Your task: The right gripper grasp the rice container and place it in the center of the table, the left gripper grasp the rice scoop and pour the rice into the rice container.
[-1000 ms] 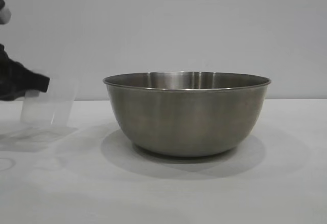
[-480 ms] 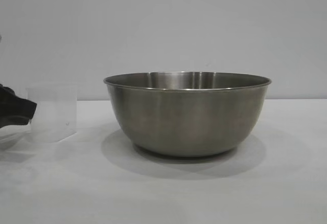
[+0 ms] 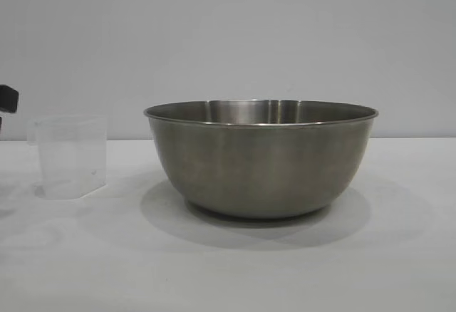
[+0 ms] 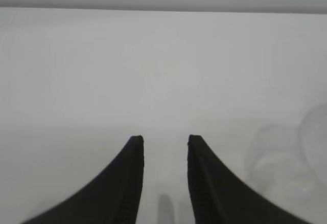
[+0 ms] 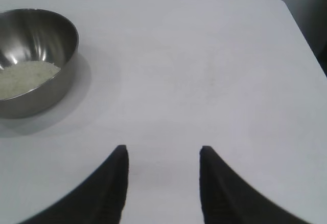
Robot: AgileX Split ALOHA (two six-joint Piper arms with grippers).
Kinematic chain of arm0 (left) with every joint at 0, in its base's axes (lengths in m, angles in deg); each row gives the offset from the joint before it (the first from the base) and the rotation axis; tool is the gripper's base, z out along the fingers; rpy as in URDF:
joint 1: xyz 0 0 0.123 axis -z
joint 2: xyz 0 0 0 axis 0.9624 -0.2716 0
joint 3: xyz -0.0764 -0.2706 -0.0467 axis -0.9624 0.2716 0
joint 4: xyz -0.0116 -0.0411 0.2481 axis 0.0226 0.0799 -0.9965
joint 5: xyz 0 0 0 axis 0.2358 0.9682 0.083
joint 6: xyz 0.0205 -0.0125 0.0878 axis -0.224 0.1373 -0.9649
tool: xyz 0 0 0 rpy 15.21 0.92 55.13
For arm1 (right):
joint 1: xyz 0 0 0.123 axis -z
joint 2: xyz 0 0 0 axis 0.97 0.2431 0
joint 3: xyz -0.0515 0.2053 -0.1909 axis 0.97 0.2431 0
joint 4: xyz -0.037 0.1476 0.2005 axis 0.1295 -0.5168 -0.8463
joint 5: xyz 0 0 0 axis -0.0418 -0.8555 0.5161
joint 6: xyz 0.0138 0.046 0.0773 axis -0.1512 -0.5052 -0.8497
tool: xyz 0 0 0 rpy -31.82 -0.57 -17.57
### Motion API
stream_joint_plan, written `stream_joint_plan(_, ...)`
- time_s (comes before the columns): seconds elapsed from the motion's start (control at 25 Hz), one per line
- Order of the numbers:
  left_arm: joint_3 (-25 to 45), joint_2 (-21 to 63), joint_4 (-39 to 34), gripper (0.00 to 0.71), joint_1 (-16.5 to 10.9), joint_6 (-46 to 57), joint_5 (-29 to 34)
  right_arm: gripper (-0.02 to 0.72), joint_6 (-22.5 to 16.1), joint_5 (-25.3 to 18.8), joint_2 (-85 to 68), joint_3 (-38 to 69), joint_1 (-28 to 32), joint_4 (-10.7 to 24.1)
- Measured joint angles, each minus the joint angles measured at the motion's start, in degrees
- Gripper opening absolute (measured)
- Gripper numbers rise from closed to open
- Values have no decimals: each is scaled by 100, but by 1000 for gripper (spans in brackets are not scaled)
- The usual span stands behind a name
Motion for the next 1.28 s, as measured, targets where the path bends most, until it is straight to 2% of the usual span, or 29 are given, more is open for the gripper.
stream_joint_plan(0.16, -163, 24, -900, 178, -754, 273, 11, 295, 0, 0, 0, 0, 0, 0)
stream_joint_plan(0.28, -379, 144, -1431, 178, -1122, 310, 11, 295, -3, 0, 0, 0, 0, 0)
stream_joint_plan(0.44, -404, 820, -1920, 178, -1191, 190, 51, 295, -3, 0, 0, 0, 0, 0)
stream_joint_plan(0.52, -409, 1377, -1952, 178, -1191, 139, 317, 295, -3, 0, 0, 0, 0, 0)
stream_joint_plan(0.6, -409, 2096, -1984, 178, -1191, 139, 757, 295, -3, 0, 0, 0, 0, -10)
stream_joint_plan(0.72, -409, 3260, -2215, 178, -1191, 365, 1747, 295, -3, 0, 0, 0, 0, -10)
stream_joint_plan(0.84, -398, 4393, -2854, 178, -1191, 708, 2908, 295, -3, 0, 0, 0, 0, -10)
stream_joint_plan(1.04, -375, 6144, -4552, 178, -1191, 2423, 4554, 295, -3, 0, 0, 0, 0, -10)
stream_joint_plan(1.2, -356, 7501, -6686, 178, -1191, 4588, 5567, 295, -3, 0, 0, 0, 0, -10)
stream_joint_plan(1.28, -356, 8050, -7832, 178, -1191, 5970, 5789, 295, -3, 0, 0, 0, 0, -10)
